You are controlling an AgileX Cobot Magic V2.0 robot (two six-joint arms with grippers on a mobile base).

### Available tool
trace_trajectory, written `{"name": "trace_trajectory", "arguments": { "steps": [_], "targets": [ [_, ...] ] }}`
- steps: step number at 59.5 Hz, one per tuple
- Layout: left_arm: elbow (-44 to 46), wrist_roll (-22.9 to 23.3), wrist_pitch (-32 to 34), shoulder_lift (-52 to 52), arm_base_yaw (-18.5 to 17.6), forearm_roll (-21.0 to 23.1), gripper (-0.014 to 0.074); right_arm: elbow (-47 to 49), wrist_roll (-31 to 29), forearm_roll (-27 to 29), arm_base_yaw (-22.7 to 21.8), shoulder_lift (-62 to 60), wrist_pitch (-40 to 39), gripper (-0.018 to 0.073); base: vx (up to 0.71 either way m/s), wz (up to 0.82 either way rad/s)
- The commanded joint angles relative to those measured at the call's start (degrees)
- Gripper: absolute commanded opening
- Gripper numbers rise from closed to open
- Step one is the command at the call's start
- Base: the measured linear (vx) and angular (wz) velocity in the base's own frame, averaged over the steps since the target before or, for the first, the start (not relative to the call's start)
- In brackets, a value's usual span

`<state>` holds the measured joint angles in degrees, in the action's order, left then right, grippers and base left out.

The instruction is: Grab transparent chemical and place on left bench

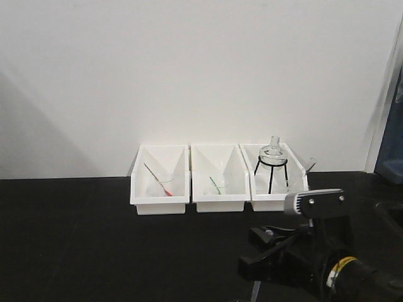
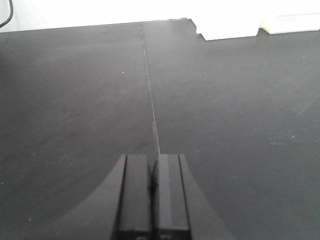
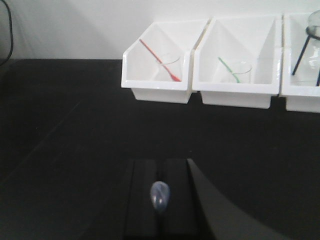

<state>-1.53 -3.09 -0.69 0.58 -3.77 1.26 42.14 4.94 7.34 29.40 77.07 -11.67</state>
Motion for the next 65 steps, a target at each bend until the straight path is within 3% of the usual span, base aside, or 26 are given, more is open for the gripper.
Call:
{"name": "trace_trajectory", "arguments": {
  "steps": [1,11,19,26,38,45,55,65],
  "targets": [
    [-0.9,0.4,4.5,1.1,-0.1,0.0,-0.0003,2.1,0.0,-0.7,1.6,0.6,-7.2,0.0000,0.00,0.00],
    [-0.9,0.4,4.5,1.1,-0.1,0.0,-0.0003,2.1,-0.3,-1.6,2.5,5.6,-13.3,0.0010,0.00,0.00],
    [-0.9,0.4,4.5,1.1,-0.1,0.0,-0.0003,2.1,-0.2,-3.0,2.5,7.9,-14.0,0.0080,0.00,0.00],
    [-0.9,0.4,4.5,1.1,-0.1,0.0,-0.0003,2.1,-0.2,-2.9,2.5,8.2,-13.9,0.0213,0.00,0.00],
    [-0.9,0.4,4.5,1.1,-0.1,0.0,-0.0003,2.1,-0.4,-2.9,2.5,8.2,-13.9,0.0528,0.00,0.00],
    [-0.9,0.4,4.5,1.1,-0.1,0.0,-0.0003,2.1,-1.8,-2.9,2.5,7.7,-13.9,0.0630,0.00,0.00],
    [-0.9,0.4,4.5,1.1,-0.1,0.0,-0.0003,2.1,-8.7,-2.9,2.4,3.7,-13.3,0.0631,0.00,0.00],
    [-0.9,0.4,4.5,1.1,-0.1,0.0,-0.0003,2.1,-17.1,-0.2,2.4,-5.1,-8.7,0.0533,0.00,0.00]
  ]
}}
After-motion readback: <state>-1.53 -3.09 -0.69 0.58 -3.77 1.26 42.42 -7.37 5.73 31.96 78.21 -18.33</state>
